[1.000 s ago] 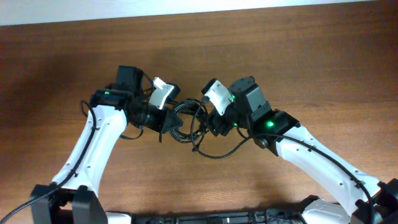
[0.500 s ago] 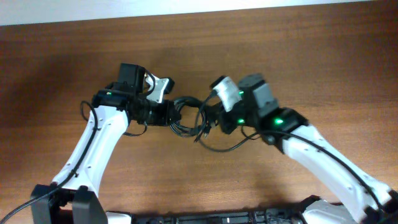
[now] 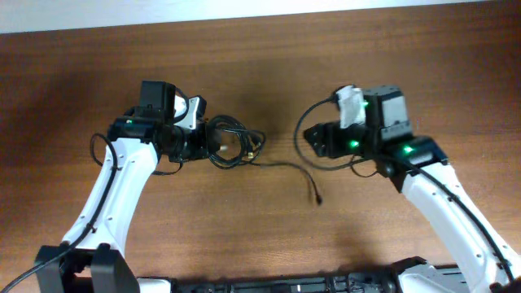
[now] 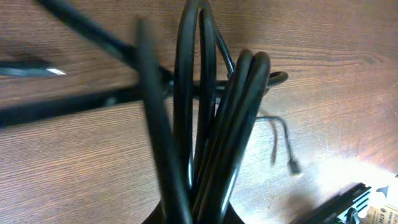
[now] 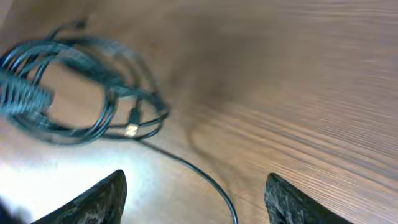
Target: Untangle cables
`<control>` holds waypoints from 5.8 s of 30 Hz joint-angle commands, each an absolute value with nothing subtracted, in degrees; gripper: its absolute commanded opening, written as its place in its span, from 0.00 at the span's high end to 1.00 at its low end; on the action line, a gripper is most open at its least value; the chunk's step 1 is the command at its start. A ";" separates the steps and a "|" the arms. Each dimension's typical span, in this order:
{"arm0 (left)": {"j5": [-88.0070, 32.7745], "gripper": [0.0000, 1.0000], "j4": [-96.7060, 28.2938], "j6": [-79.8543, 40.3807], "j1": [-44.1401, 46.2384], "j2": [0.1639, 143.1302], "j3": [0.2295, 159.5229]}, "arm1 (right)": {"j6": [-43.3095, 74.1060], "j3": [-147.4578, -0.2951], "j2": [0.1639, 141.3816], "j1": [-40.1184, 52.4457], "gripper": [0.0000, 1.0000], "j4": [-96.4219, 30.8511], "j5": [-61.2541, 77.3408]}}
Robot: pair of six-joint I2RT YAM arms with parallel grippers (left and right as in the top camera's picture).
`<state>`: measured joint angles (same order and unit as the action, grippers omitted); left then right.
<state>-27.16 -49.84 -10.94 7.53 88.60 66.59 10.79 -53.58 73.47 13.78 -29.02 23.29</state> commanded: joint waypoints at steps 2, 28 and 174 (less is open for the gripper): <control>-34.41 1.00 -49.25 -5.06 7.73 87.72 66.65 | 0.80 -54.43 79.66 22.79 0.30 -24.12 21.91; -60.16 1.00 -58.92 17.39 7.79 87.72 66.65 | 23.22 -54.43 88.55 4.19 0.04 -23.14 -12.25; -25.47 0.01 -46.15 -16.71 4.71 66.67 66.63 | 4.47 -69.36 116.14 17.08 0.96 -28.49 25.87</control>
